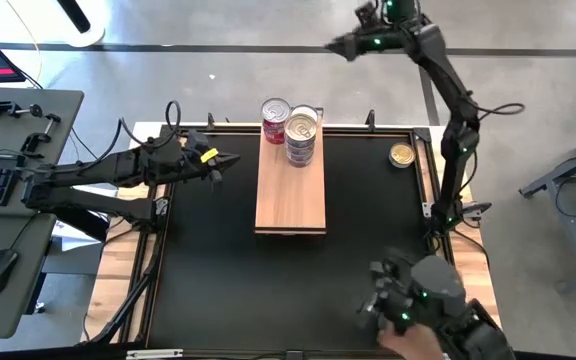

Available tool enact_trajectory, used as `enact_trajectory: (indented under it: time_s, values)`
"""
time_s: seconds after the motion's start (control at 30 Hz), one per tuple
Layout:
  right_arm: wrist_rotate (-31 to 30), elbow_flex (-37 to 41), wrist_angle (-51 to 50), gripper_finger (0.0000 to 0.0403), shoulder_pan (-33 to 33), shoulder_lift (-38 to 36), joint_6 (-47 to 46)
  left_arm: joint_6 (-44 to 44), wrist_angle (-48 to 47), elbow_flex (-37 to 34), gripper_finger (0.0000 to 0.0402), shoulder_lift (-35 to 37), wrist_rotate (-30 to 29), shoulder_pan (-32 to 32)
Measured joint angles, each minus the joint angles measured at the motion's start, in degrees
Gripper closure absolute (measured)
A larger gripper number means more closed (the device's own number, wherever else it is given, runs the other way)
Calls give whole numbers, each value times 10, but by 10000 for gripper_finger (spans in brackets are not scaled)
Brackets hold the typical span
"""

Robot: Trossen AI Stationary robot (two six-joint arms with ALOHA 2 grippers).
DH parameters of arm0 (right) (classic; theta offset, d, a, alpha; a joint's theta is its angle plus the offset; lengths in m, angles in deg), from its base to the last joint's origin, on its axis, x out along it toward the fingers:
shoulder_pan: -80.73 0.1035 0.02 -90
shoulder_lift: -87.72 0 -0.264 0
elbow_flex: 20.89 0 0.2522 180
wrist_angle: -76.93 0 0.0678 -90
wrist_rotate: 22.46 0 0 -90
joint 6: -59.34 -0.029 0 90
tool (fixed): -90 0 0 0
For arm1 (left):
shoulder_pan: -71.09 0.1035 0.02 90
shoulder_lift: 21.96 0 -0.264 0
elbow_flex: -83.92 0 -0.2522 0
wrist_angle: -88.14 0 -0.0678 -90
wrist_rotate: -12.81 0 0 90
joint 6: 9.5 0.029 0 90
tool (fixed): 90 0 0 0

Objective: Stack canned seafood by type on shelf
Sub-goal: Put the green tuna can on the shelf

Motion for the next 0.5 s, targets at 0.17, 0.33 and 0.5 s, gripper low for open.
enact_trajectory:
  time_s: [0.17, 0.33, 0.5]
  values:
    - [-280, 3, -248, 242, 2, -18, 120, -9, 6, 0, 401, -8, 0, 29]
    - [-369, 117, -329, 387, 4, -12, 90, -9, 9, 0, 402, -31, 57, 72]
    - [-449, 293, -315, 389, 4, -13, 50, -9, -12, 0, 402, -45, 97, 89]
